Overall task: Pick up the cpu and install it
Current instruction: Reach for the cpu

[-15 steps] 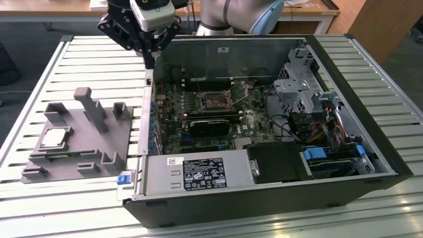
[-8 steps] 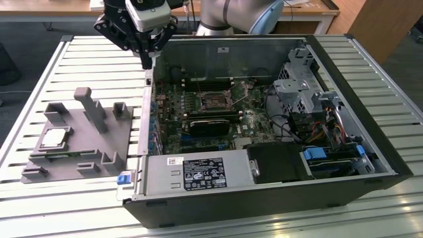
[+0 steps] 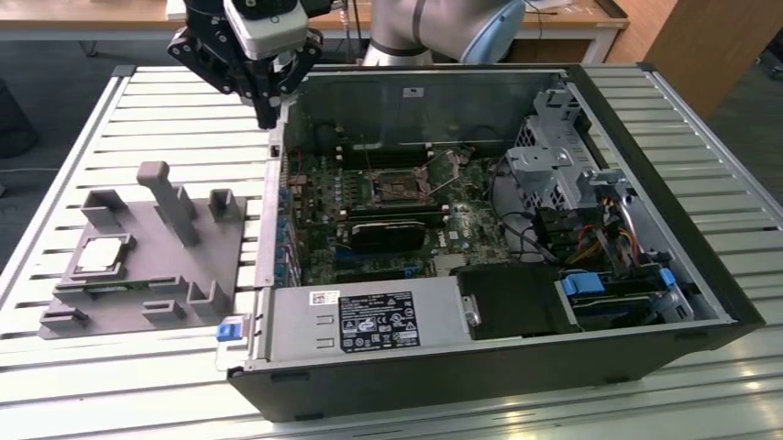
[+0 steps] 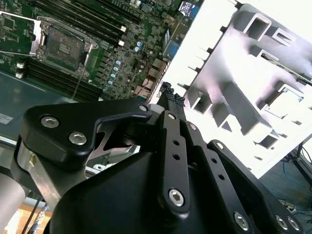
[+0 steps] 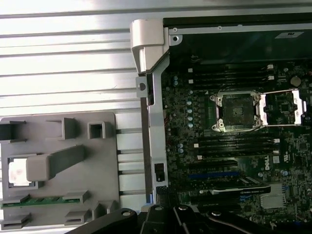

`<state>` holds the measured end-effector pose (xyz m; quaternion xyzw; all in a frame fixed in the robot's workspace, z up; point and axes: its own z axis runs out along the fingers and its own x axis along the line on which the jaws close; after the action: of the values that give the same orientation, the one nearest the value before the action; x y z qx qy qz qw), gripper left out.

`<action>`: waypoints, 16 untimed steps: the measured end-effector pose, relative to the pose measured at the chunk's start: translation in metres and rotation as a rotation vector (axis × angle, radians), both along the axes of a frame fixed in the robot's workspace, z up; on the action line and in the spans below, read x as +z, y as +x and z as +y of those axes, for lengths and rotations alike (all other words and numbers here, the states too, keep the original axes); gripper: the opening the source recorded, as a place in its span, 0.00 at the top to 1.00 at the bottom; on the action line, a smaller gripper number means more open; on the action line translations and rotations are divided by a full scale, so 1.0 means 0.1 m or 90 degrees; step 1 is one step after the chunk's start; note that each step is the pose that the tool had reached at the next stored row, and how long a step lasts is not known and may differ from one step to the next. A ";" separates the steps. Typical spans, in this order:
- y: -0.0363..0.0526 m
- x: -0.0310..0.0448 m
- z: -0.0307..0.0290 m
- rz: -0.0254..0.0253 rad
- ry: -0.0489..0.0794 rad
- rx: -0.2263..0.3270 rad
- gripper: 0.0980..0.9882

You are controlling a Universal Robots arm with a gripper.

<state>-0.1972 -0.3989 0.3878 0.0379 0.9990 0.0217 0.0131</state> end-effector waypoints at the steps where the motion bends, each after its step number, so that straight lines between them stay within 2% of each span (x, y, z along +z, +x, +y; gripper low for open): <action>1: -0.007 -0.001 0.000 0.0000 0.000 0.000 0.99; 10: -0.073 -0.004 0.000 0.0000 0.000 0.000 0.99; 16: -0.152 -0.006 0.000 0.0000 0.000 0.000 0.99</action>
<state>-0.2124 -0.3989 0.3872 0.0379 0.9990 0.0217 0.0131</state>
